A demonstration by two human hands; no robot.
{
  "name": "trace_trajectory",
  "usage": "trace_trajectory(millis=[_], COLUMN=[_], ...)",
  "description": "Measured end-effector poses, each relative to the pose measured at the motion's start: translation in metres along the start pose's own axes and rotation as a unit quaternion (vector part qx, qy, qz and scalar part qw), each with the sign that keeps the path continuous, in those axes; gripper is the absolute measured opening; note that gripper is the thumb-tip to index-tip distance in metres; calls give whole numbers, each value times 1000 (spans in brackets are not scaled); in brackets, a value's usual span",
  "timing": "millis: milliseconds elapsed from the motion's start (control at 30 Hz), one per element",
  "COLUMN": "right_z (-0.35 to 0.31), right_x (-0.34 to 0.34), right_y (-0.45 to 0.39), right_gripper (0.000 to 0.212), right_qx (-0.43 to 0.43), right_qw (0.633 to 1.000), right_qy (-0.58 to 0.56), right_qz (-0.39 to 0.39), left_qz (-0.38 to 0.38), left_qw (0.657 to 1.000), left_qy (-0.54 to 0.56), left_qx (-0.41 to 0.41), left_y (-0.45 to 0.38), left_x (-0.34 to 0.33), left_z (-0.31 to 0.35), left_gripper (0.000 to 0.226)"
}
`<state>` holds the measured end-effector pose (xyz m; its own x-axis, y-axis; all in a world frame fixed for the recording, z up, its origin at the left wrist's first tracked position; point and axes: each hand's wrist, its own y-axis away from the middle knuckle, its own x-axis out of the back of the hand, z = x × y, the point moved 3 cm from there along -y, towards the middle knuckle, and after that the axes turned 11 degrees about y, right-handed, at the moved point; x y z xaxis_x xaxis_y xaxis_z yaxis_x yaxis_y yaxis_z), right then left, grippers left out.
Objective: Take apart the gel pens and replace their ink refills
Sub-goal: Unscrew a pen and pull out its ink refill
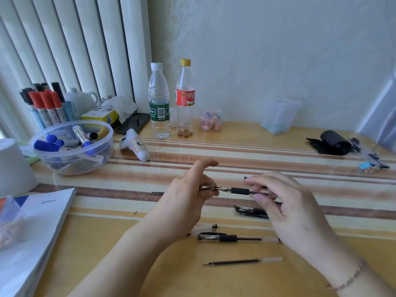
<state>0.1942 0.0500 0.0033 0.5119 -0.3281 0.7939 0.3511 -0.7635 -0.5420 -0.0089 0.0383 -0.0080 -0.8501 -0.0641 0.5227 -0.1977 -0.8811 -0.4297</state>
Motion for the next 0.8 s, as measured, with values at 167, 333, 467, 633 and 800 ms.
trace_trajectory(millis=[167, 333, 467, 633, 800], right_z=[-4, -11, -9, -15, 1], right_x=[-2, -4, -7, -11, 1], right_y=[2, 4, 5, 7, -1], right_gripper=[31, 34, 35, 34, 33], right_qx=[14, 34, 28, 31, 11], right_qw=[1000, 999, 998, 997, 999], right_qy=[-4, -8, -44, -63, 34], right_qz=[-5, 16, 31, 22, 5], left_qz=[-16, -44, -47, -90, 19], left_qw=[1000, 997, 997, 993, 988], left_qy=[0, -12, 0, -23, -152], left_qx=[-23, -58, -67, -72, -20], left_y=[2, 2, 4, 4, -4], left_x=[-4, -10, -11, -13, 15], left_z=[5, 7, 8, 8, -21], left_gripper=[53, 58, 58, 40, 22])
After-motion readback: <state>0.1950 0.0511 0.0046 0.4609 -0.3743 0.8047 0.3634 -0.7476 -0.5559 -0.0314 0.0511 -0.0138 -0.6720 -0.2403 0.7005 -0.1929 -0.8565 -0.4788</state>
